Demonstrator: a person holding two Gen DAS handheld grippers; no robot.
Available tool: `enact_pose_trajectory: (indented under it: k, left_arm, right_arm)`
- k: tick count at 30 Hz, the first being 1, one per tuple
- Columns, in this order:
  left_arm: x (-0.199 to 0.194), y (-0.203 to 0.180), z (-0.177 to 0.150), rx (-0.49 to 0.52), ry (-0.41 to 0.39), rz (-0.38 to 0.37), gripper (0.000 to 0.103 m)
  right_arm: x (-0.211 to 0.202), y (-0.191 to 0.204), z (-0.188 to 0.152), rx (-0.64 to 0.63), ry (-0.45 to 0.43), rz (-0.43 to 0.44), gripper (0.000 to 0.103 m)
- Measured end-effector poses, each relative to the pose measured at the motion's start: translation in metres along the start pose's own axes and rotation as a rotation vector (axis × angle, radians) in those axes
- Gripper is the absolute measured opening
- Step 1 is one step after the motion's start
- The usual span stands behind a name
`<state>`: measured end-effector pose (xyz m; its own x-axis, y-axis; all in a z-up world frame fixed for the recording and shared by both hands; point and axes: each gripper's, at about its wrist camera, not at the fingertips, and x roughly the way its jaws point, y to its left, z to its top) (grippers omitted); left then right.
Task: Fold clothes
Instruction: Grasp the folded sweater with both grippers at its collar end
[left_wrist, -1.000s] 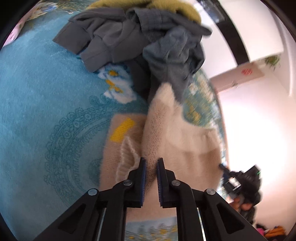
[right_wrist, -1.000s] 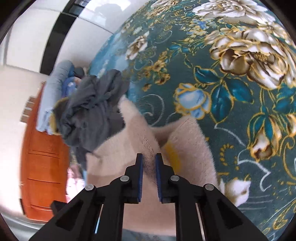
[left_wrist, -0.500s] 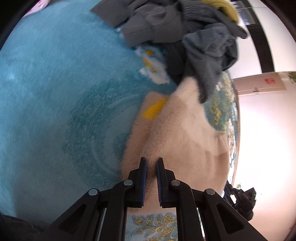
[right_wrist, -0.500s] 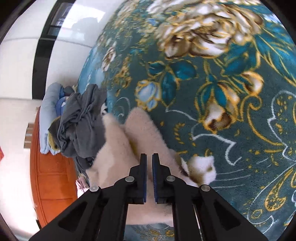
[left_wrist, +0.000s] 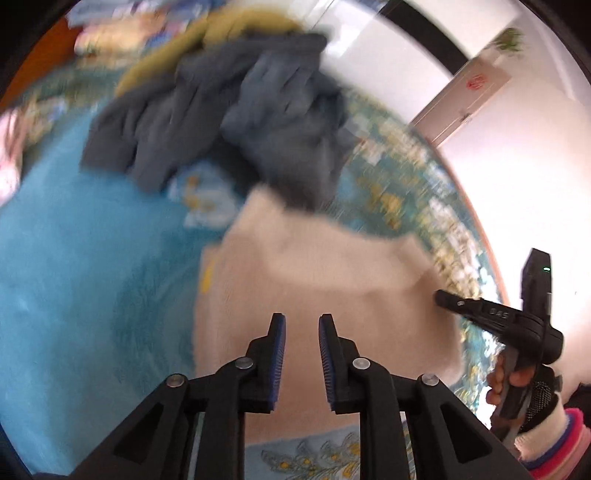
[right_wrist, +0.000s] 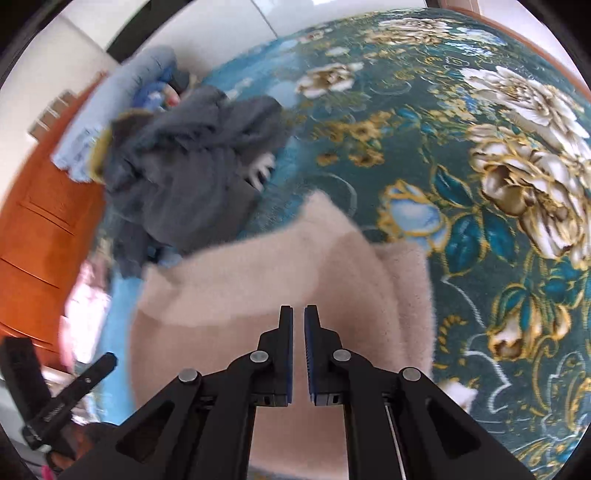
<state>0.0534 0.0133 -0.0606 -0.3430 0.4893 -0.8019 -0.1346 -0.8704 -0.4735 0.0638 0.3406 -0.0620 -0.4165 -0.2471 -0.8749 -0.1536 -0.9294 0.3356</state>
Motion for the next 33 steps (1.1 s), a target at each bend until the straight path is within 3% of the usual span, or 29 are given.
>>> enact_pose_trajectory:
  k: [2, 5, 8, 12, 14, 15, 16, 18, 19, 20, 22, 23, 26, 32, 33]
  left_arm:
    - [0.018, 0.026, -0.005, -0.128, 0.084, 0.002, 0.021]
    - [0.026, 0.052, -0.002, -0.278, 0.112, -0.095, 0.019]
    - [0.024, 0.044, -0.002, -0.238, 0.102, -0.095, 0.019]
    - [0.006, 0.042, 0.000, -0.248, 0.028, -0.192, 0.021]
    - [-0.005, 0.048, 0.002, -0.270, -0.026, -0.182, 0.029]
    - [-0.008, 0.053, 0.004, -0.289, -0.036, -0.156, 0.040]
    - [-0.007, 0.060, 0.005, -0.320, -0.030, -0.108, 0.046]
    - [0.002, 0.073, 0.003, -0.384, 0.007, -0.065, 0.046]
    - [0.007, 0.079, 0.002, -0.417, 0.028, -0.057, 0.048]
    - [0.012, 0.085, 0.000, -0.447, 0.049, -0.059, 0.052]
    - [0.020, 0.092, -0.002, -0.493, 0.071, -0.078, 0.068]
    - [0.021, 0.092, -0.002, -0.499, 0.071, -0.079, 0.069]
    - [0.025, 0.087, -0.001, -0.485, 0.074, -0.077, 0.080]
    - [0.047, 0.095, 0.003, -0.514, 0.122, -0.128, 0.090]
    - [0.049, 0.095, 0.004, -0.514, 0.120, -0.136, 0.095]
  right_arm:
    - [0.011, -0.012, -0.008, 0.005, 0.029, -0.047, 0.000]
    - [0.016, -0.029, -0.019, 0.071, 0.023, 0.008, 0.000]
    - [0.013, -0.028, -0.017, 0.081, 0.025, 0.009, 0.000]
    - [-0.003, -0.027, -0.016, 0.116, -0.009, 0.067, 0.001]
    - [-0.015, -0.032, -0.018, 0.134, -0.043, 0.098, 0.001]
    - [-0.021, -0.035, -0.020, 0.143, -0.059, 0.101, 0.002]
    - [-0.023, -0.040, -0.021, 0.161, -0.062, 0.101, 0.005]
    - [-0.024, -0.054, -0.025, 0.210, -0.060, 0.111, 0.025]
    - [-0.022, -0.064, -0.030, 0.247, -0.051, 0.116, 0.046]
    - [-0.020, -0.070, -0.034, 0.272, -0.043, 0.122, 0.059]
    - [-0.017, -0.081, -0.042, 0.310, -0.031, 0.141, 0.060]
    - [-0.015, -0.086, -0.046, 0.327, -0.026, 0.151, 0.063]
    - [-0.008, -0.099, -0.058, 0.388, -0.010, 0.200, 0.082]
    - [0.010, -0.112, -0.059, 0.483, 0.006, 0.323, 0.084]
    - [0.014, -0.113, -0.056, 0.489, 0.007, 0.339, 0.084]
